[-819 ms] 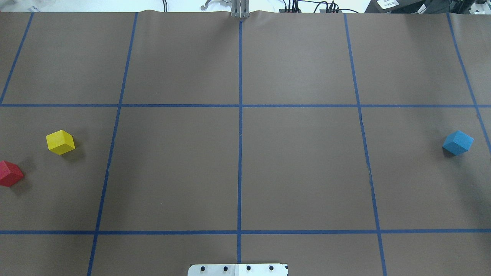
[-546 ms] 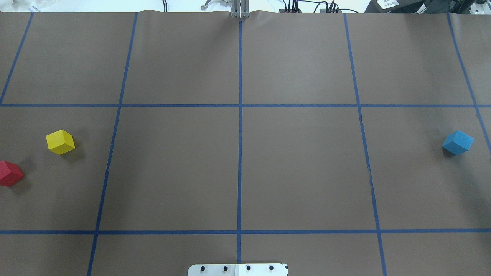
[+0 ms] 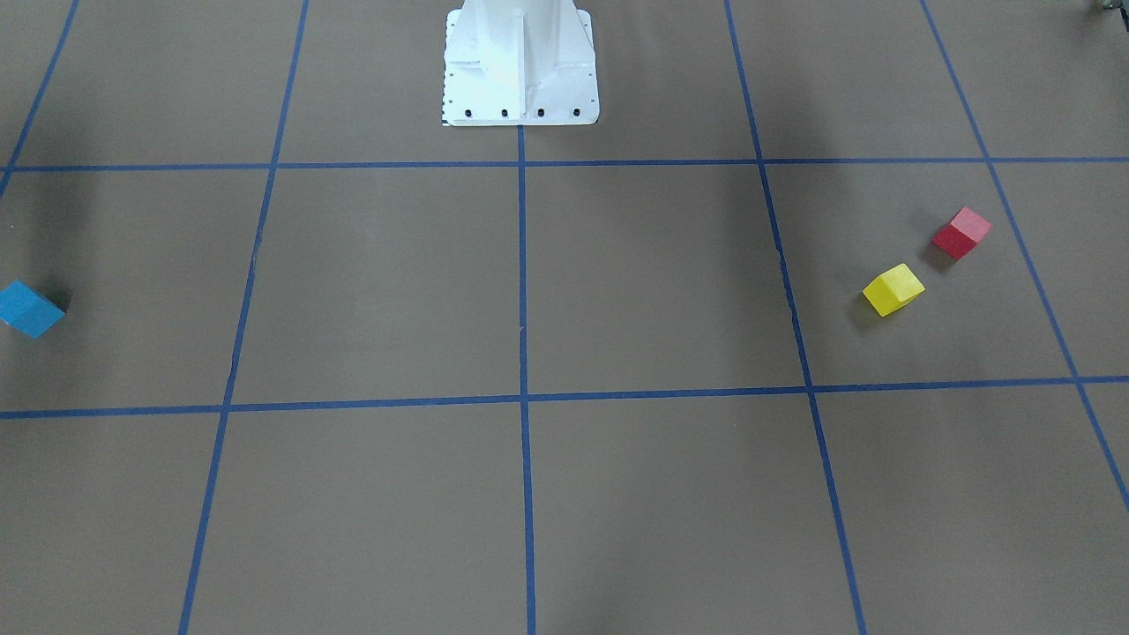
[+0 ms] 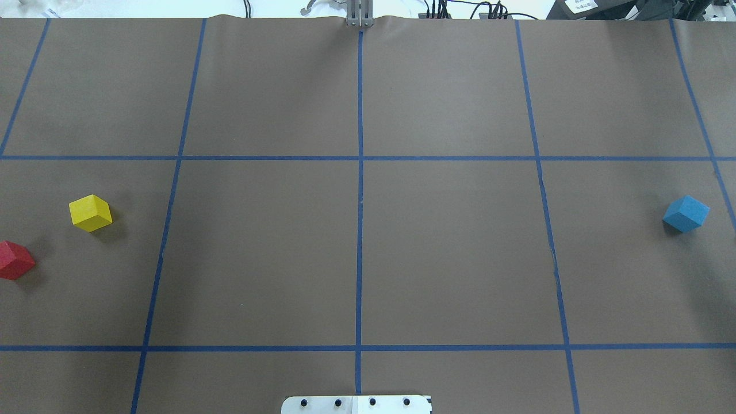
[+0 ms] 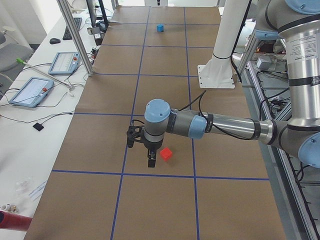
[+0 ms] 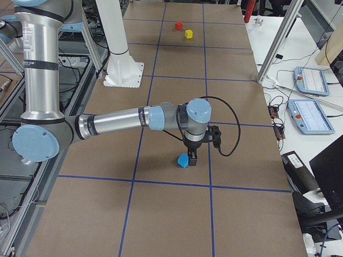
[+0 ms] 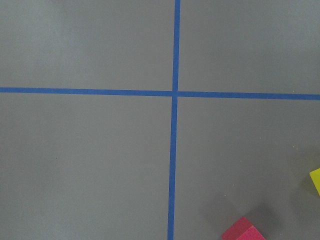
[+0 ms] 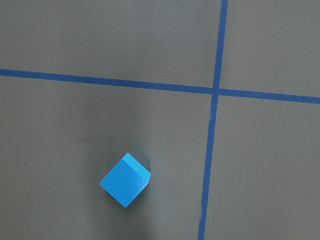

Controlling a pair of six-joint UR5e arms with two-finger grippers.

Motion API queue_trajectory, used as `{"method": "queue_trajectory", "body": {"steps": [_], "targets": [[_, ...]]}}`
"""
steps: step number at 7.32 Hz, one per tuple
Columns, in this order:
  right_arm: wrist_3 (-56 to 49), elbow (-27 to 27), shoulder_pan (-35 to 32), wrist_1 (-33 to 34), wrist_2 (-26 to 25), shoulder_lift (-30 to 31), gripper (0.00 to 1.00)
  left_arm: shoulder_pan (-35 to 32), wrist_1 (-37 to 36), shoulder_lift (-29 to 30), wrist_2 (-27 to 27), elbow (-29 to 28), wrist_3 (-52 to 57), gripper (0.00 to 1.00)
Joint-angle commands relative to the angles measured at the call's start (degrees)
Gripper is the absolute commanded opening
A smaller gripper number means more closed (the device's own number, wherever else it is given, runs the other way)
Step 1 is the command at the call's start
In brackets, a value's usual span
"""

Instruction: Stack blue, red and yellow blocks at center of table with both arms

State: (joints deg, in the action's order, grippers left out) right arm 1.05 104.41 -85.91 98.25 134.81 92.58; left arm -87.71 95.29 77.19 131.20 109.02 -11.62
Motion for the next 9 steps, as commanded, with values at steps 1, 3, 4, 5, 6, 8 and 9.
{"method": "queue_trajectory", "body": {"steps": [1, 3, 4, 5, 6, 8, 9], "targets": [[0.09, 0.35, -0.13, -0.08, 0.11, 0.15, 1.0, 3.14, 0.34, -1.07, 0.2, -0.03, -0.41, 1.0], [0.09, 0.18, 0.83, -0.17, -0.07, 0.23, 1.0, 4.48, 0.51, -0.9, 0.19, 0.05, -0.77, 1.0], [0.09, -0.17, 2.66, -2.26, -0.25, 0.32, 1.0, 4.48, 0.6, -0.9, 0.2, 0.05, -0.77, 1.0], [0.61, -0.87, 5.12, -6.28, -1.55, 1.37, 1.0, 4.48, 0.6, -0.9, 0.2, 0.05, -0.68, 1.0], [4.01, -4.01, 5.58, -9.63, -2.26, 1.55, 1.0, 4.48, 0.6, -0.9, 0.2, 0.05, -0.68, 1.0], [28.88, -6.58, 11.61, -19.37, -2.44, 1.47, 0.99, 4.48, 0.6, -0.9, 0.2, 0.05, -0.68, 1.0], [36.75, -8.33, 14.43, -23.16, -2.62, 1.38, 0.98, 4.48, 0.6, -0.9, 0.2, 0.05, -0.68, 1.0]]}}
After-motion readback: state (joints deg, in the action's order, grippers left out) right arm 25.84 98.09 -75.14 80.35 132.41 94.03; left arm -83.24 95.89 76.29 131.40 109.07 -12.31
